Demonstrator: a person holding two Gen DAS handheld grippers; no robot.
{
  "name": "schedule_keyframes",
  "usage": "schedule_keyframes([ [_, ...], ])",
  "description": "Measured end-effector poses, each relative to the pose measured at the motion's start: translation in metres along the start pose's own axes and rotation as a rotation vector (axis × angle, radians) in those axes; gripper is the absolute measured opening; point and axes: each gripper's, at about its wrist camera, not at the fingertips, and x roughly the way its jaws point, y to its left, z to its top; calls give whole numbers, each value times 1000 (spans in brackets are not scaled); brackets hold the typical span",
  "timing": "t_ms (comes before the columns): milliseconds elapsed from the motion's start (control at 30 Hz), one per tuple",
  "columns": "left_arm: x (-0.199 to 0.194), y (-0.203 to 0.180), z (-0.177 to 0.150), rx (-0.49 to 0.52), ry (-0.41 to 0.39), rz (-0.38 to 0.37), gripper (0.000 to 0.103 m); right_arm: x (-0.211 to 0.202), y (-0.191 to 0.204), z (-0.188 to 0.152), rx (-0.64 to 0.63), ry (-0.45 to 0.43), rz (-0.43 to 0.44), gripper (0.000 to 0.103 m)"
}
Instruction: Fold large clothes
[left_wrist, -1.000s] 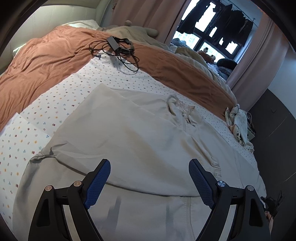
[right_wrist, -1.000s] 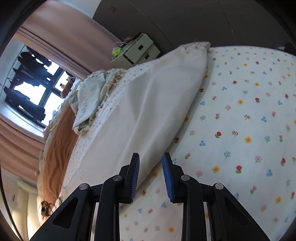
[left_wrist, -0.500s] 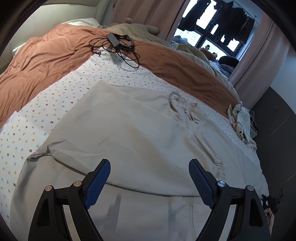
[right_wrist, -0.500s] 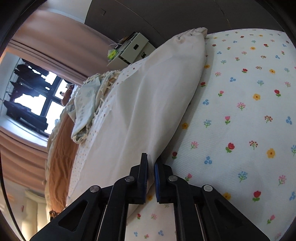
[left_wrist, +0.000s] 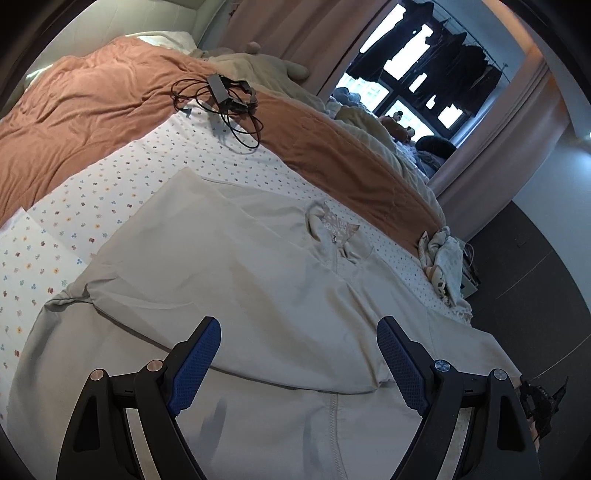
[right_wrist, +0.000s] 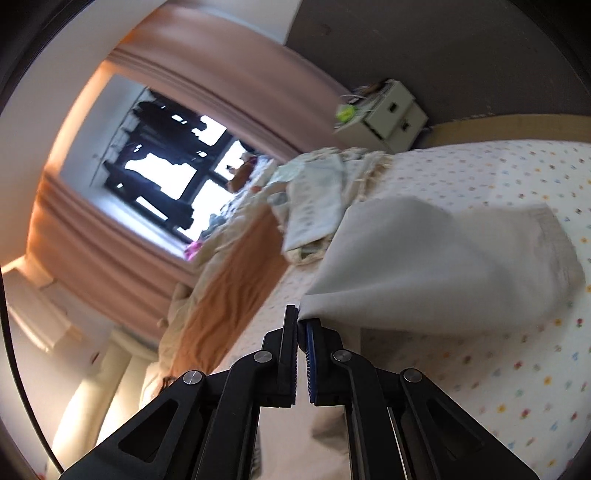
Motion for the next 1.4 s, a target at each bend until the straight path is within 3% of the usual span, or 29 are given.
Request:
schedule_keyframes([
  [300, -17, 9, 6, -33, 21, -26, 87, 18, 69, -56, -74, 97, 89, 6],
  [500, -27, 21, 13, -44, 24, -49, 87, 41, 105, -97, -134, 175, 99, 6],
  [767, -35, 44, 22, -96, 19, -53, 87, 95, 138, -170, -224, 336, 63, 6],
  [933, -35, 57, 27, -129, 25, -59, 87, 133, 150, -223, -325, 465, -11, 6],
  [1033, -33, 62, 28, -143, 34, -51, 87, 152, 149, -252, -372, 582, -122, 14],
  [1067, -32, 63, 27, -145, 40, -48, 87, 158, 146, -259, -360, 635, -145, 31],
  [1133, -30, 63, 25, -146, 52, -47, 87, 162, 136, -269, -311, 712, -158, 51],
  [1167, -30, 62, 25, -143, 57, -50, 87, 159, 134, -268, -304, 724, -165, 53],
  [1333, -31, 57, 22, -117, 57, -40, 87, 124, 135, -233, -345, 641, -182, 53],
  [1400, -30, 57, 21, -114, 60, -32, 87, 108, 131, -213, -346, 582, -211, 59],
])
